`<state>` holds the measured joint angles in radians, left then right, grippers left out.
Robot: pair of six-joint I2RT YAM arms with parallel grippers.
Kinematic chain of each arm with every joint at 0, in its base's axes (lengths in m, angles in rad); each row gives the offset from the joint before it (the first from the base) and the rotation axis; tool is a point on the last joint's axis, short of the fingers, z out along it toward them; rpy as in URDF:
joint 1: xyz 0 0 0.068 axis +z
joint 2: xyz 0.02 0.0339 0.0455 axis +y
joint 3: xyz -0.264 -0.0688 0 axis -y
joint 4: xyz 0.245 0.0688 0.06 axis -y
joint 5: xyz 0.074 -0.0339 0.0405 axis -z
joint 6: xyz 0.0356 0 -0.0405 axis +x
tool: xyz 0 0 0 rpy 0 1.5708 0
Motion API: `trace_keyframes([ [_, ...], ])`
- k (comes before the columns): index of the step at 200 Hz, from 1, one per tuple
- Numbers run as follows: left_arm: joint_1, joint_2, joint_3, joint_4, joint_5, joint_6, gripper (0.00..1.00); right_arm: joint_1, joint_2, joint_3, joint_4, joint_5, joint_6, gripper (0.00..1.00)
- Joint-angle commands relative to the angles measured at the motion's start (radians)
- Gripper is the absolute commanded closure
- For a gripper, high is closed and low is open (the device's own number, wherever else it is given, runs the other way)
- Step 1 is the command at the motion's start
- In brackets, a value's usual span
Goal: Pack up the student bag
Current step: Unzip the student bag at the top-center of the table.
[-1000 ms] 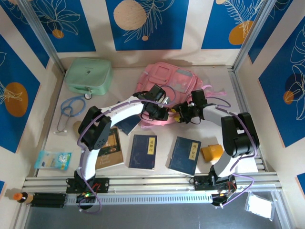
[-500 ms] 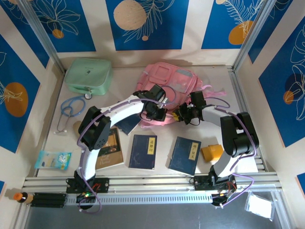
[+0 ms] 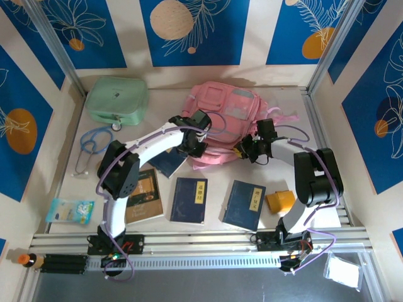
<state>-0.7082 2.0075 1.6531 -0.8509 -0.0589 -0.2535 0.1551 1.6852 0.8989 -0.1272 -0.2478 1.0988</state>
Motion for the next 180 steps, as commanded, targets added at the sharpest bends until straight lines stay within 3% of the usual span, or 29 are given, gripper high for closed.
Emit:
trace_keyframes([
  [1,0.016,-0.03,0.017,-0.083,-0.092,0.038,1.0,-0.04,0.002,0.059,-0.009,0.071,-0.125,0.85],
  [45,0.003,0.001,0.022,-0.033,0.032,0.016,1.0,-0.07,0.061,0.149,-0.045,-0.009,-0.261,0.83],
  [80,-0.049,0.012,0.037,0.042,0.164,-0.016,1.0,-0.08,-0.062,0.079,-0.041,0.015,-0.239,0.57],
  [131,-0.11,0.092,0.159,0.086,0.217,-0.047,1.0,-0.083,-0.243,-0.041,-0.186,0.065,-0.081,0.28],
  [180,-0.12,0.145,0.198,0.135,0.263,-0.094,1.0,-0.031,-0.26,-0.085,-0.21,-0.029,0.054,0.2],
])
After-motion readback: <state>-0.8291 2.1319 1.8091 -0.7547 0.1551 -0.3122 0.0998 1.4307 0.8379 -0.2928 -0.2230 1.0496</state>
